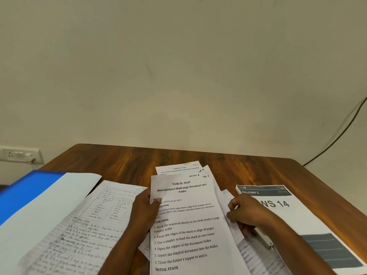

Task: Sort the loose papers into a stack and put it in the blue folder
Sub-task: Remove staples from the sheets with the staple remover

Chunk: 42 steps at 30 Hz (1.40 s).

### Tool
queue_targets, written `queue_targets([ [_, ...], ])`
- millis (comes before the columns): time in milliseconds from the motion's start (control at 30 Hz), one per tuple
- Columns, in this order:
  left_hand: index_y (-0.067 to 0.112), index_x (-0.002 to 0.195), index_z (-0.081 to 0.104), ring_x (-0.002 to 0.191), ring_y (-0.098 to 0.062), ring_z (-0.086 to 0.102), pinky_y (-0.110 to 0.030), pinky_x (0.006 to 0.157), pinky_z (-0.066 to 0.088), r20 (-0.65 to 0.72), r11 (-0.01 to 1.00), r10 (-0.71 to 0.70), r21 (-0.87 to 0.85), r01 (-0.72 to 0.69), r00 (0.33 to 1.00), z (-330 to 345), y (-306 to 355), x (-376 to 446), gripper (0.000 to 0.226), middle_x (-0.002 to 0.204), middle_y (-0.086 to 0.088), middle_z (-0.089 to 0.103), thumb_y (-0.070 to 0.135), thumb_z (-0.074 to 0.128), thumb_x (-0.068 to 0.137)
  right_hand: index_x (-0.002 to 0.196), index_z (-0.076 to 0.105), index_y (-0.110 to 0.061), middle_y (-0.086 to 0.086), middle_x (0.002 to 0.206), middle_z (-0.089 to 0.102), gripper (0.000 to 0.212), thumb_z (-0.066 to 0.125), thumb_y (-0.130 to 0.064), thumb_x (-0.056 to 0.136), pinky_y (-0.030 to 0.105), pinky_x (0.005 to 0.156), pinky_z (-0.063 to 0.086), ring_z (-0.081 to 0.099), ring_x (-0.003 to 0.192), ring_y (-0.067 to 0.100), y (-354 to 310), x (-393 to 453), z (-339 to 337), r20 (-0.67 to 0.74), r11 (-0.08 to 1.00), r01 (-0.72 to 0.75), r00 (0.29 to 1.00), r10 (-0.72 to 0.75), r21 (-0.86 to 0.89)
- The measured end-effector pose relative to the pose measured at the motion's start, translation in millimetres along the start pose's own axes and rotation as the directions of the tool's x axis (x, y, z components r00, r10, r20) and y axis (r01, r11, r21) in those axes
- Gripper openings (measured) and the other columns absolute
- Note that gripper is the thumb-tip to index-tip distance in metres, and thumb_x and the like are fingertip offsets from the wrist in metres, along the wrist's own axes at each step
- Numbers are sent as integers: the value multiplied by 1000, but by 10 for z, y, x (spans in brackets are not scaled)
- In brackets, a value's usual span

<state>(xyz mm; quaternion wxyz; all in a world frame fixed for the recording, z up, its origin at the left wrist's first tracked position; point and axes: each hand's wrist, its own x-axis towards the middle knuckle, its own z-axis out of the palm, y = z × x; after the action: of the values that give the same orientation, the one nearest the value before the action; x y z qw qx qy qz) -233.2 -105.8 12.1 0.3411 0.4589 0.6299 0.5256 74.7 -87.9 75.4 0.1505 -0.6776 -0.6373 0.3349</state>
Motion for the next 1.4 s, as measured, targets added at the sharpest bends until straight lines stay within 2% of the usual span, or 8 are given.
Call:
queue_targets([
  [167, 25, 120, 66, 97, -15, 74, -39, 87, 61, -12, 1000, 3, 22, -2, 1000, -2, 12, -23, 20, 110, 5, 75, 16, 64, 103, 86, 78, -6, 18, 78, 77, 21, 85, -25, 85, 26, 49, 52, 71, 56, 34, -138, 188, -27, -64, 997, 70, 995, -72, -40],
  [267, 27, 118, 65, 95, -14, 73, -32, 80, 58, -22, 1000, 6, 23, -5, 1000, 3, -14, -12, 18, 106, 9, 73, 16, 64, 103, 82, 80, -10, 7, 77, 76, 24, 88, -32, 82, 22, 44, 48, 67, 56, 21, -256, 341, -32, -116, 994, 92, 988, -99, -63],
  [467, 28, 117, 65, 96, -16, 74, -41, 87, 61, -40, 1000, -6, 10, 6, 999, 43, -64, 41, 19, 107, 7, 74, 15, 64, 103, 78, 76, -17, 1, 75, 75, 31, 94, -41, 72, 30, 61, 50, 74, 76, 24, -456, 853, 14, -201, 992, 109, 972, -120, -65],
  [633, 26, 118, 68, 94, -16, 75, -46, 87, 63, -49, 999, 1, -33, -3, 999, 35, -84, 35, 22, 107, 6, 77, 12, 64, 102, 74, 64, -18, -5, 74, 66, 35, 96, -31, 73, 21, 59, 42, 61, 68, 12, -587, 1008, 148, -226, 992, 119, 968, -107, 40],
  [800, 24, 121, 68, 95, -12, 73, -30, 77, 59, -58, 1000, 25, 1, -25, 998, 35, -81, 24, 24, 108, 8, 75, 12, 62, 102, 90, 77, -6, 8, 93, 77, 33, 97, -24, 71, 27, 67, 53, 69, 77, 18, -581, 1137, 215, -227, 997, 73, 972, -64, 31],
  [1167, 27, 119, 67, 94, -11, 74, -28, 75, 58, -41, 1000, 0, -20, 0, 999, 23, -25, 10, 22, 106, 10, 75, 13, 62, 103, 62, 62, -13, 2, 64, 63, 34, 92, -16, 78, 25, 57, 38, 54, 59, 15, -497, 1128, 168, -194, 988, 53, 981, -24, 144],
  [1300, 29, 117, 68, 90, -14, 77, -34, 76, 61, -39, 996, -46, -79, 42, 998, 10, -32, 30, 21, 103, 6, 78, 14, 63, 103, 77, 67, -15, 1, 82, 70, 22, 88, -16, 84, 28, 64, 49, 65, 75, 17, -432, 965, -18, -216, 961, 87, 976, -30, 261],
  [1400, 27, 118, 69, 89, -18, 79, -42, 78, 65, -29, 990, -82, -115, 78, 996, 4, -44, 45, 20, 103, 3, 80, 14, 64, 103, 92, 76, -6, 9, 98, 78, 14, 87, -10, 85, 40, 84, 62, 75, 90, 27, -330, 831, -158, -230, 940, 93, 973, -15, 329],
])
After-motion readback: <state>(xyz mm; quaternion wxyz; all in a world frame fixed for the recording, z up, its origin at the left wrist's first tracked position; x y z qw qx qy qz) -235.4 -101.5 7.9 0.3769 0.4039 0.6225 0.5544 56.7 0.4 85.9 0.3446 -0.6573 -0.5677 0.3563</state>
